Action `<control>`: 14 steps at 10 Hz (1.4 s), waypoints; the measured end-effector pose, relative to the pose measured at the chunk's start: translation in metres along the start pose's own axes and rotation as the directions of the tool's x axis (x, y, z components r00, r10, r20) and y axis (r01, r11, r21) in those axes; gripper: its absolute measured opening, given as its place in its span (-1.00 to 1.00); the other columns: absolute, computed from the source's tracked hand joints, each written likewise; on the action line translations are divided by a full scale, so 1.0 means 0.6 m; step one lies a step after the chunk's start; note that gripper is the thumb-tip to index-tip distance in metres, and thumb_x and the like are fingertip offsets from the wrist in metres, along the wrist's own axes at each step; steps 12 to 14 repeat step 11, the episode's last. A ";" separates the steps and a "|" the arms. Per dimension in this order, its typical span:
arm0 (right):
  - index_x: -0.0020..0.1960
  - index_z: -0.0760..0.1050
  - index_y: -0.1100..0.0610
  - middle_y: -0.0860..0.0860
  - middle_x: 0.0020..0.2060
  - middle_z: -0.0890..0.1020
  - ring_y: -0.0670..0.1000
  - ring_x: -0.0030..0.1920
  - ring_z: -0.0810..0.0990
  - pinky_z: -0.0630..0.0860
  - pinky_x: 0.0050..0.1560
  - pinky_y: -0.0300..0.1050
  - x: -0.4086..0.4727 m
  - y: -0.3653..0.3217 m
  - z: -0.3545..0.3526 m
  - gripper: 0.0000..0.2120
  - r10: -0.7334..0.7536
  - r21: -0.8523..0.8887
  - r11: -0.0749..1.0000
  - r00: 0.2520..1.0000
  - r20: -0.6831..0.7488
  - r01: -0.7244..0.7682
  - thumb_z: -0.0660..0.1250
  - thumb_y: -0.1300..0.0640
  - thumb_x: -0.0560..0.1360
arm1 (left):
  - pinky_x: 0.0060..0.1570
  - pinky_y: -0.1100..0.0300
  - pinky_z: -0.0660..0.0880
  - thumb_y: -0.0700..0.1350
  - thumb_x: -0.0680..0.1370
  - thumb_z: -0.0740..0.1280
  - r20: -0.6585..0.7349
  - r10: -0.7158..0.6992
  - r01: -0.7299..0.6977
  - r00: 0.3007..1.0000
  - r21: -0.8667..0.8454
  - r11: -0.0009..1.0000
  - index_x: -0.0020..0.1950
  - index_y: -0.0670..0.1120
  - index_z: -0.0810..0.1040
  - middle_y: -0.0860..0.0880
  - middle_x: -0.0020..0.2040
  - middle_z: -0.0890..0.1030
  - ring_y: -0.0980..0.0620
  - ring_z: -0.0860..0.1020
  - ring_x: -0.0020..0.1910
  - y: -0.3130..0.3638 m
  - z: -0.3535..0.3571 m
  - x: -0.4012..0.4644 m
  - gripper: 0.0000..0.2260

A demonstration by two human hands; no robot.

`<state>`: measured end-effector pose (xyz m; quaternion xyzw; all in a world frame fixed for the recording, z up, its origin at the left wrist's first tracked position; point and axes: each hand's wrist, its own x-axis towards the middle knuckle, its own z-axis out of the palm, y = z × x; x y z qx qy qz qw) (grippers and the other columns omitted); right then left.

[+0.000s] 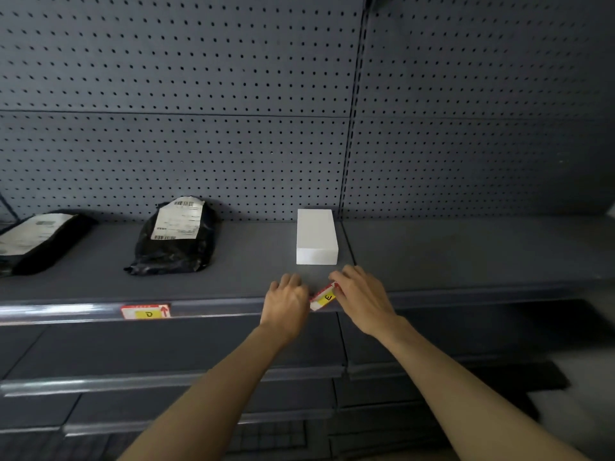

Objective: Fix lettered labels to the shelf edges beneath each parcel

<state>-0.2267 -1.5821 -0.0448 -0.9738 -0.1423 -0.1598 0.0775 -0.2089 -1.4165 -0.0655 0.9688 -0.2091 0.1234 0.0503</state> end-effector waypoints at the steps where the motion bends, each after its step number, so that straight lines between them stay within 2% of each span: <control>1: 0.06 0.47 0.14 0.09 -0.02 0.56 0.08 -0.03 0.50 0.46 -0.14 -0.08 -0.002 0.005 0.011 -0.90 -0.026 0.002 1.000 1.000 -0.001 0.026 0.28 0.18 0.55 | -0.01 0.05 0.38 -0.17 0.49 0.32 -0.043 -0.021 0.020 0.999 -0.022 1.000 0.00 -0.12 0.57 -0.10 0.03 0.52 -0.11 0.44 0.03 0.002 0.008 -0.002 -0.88; 2: 0.02 0.50 0.15 0.07 -0.07 0.58 0.06 -0.07 0.51 0.45 -0.15 -0.11 -0.004 0.011 0.015 -0.92 -0.035 0.029 0.999 0.998 -0.051 0.036 0.28 0.16 0.56 | -0.10 0.06 0.42 -0.15 0.41 0.44 -0.044 0.037 -0.036 0.998 0.016 0.999 -0.07 -0.11 0.59 -0.08 -0.07 0.54 -0.09 0.47 -0.09 -0.004 0.011 -0.001 -0.88; 3: 0.00 0.51 0.15 0.07 -0.12 0.62 0.05 -0.14 0.54 0.37 -0.18 -0.18 -0.003 0.011 0.012 -0.94 -0.035 0.066 0.997 0.995 -0.095 0.041 0.31 0.18 0.54 | -0.12 0.06 0.44 -0.16 0.40 0.46 -0.045 0.074 -0.072 0.996 0.053 0.996 -0.06 -0.14 0.58 -0.10 -0.09 0.54 -0.08 0.47 -0.13 -0.009 0.009 0.000 -0.84; 4: -0.05 0.51 0.16 0.07 -0.18 0.62 0.04 -0.21 0.54 0.37 -0.22 -0.18 -0.003 0.011 0.012 -0.97 -0.052 0.054 0.997 0.995 -0.083 0.057 0.35 0.21 0.52 | -0.16 0.07 0.43 -0.18 0.39 0.46 -0.055 0.081 -0.078 0.995 0.069 0.995 -0.09 -0.14 0.57 -0.10 -0.11 0.54 -0.08 0.47 -0.15 -0.014 0.003 0.003 -0.86; 6: -0.14 0.58 0.19 0.08 -0.21 0.56 0.04 -0.22 0.51 0.52 -0.21 -0.08 -0.011 0.015 0.024 -0.88 -0.019 -0.049 0.999 0.998 -0.058 0.016 0.50 0.27 0.37 | -0.04 0.09 0.38 -0.18 0.48 0.36 -0.059 0.150 -0.142 0.987 0.122 0.982 0.04 -0.15 0.54 -0.10 0.01 0.51 -0.07 0.43 -0.04 -0.014 0.002 0.002 -0.85; 8: -0.17 0.59 0.18 0.08 -0.27 0.62 0.04 -0.29 0.56 0.54 -0.23 -0.07 -0.022 0.010 0.032 -0.78 0.007 -0.124 0.992 1.000 -0.028 -0.011 0.59 0.24 0.26 | -0.13 0.11 0.43 -0.19 0.39 0.47 -0.019 0.109 -0.106 0.994 0.119 0.987 -0.09 -0.12 0.58 -0.07 -0.10 0.52 -0.04 0.44 -0.14 -0.014 0.006 0.004 -0.86; 9: -0.16 0.61 0.18 0.08 -0.26 0.63 0.04 -0.28 0.57 0.53 -0.23 -0.07 -0.030 0.007 0.038 -0.76 0.036 -0.151 0.988 0.999 0.027 -0.031 0.61 0.22 0.24 | -0.09 0.11 0.43 -0.19 0.40 0.46 -0.014 0.099 -0.097 0.995 0.122 0.988 -0.05 -0.12 0.59 -0.08 -0.06 0.53 -0.04 0.44 -0.10 -0.010 0.013 0.001 -0.84; 10: -0.07 0.61 0.20 0.11 -0.16 0.63 0.08 -0.17 0.58 0.53 -0.12 -0.05 -0.025 0.006 0.040 -0.80 0.033 -0.160 0.987 0.998 0.052 -0.024 0.54 0.24 0.34 | -0.02 0.09 0.41 -0.18 0.46 0.40 -0.005 0.100 -0.098 0.995 0.133 0.986 0.03 -0.12 0.57 -0.09 0.01 0.53 -0.06 0.44 -0.04 -0.013 0.016 0.002 -0.84; 11: -0.03 0.59 0.20 0.10 -0.11 0.63 0.07 -0.11 0.57 0.53 -0.06 -0.05 -0.020 0.011 0.026 -0.87 0.039 -0.117 0.992 0.999 0.002 -0.038 0.43 0.20 0.45 | -0.02 0.08 0.42 -0.16 0.52 0.30 -0.035 0.114 -0.111 0.993 0.076 0.991 0.05 -0.12 0.55 -0.10 0.01 0.54 -0.09 0.47 -0.02 -0.014 -0.008 0.004 -0.87; 14: -0.03 0.59 0.20 0.10 -0.11 0.63 0.07 -0.11 0.57 0.53 -0.06 -0.05 -0.020 0.011 0.026 -0.87 0.039 -0.117 0.992 0.999 0.002 -0.038 0.43 0.20 0.45 | -0.02 0.08 0.42 -0.16 0.52 0.30 -0.035 0.114 -0.111 0.993 0.076 0.991 0.05 -0.12 0.55 -0.10 0.01 0.54 -0.09 0.47 -0.02 -0.014 -0.008 0.004 -0.87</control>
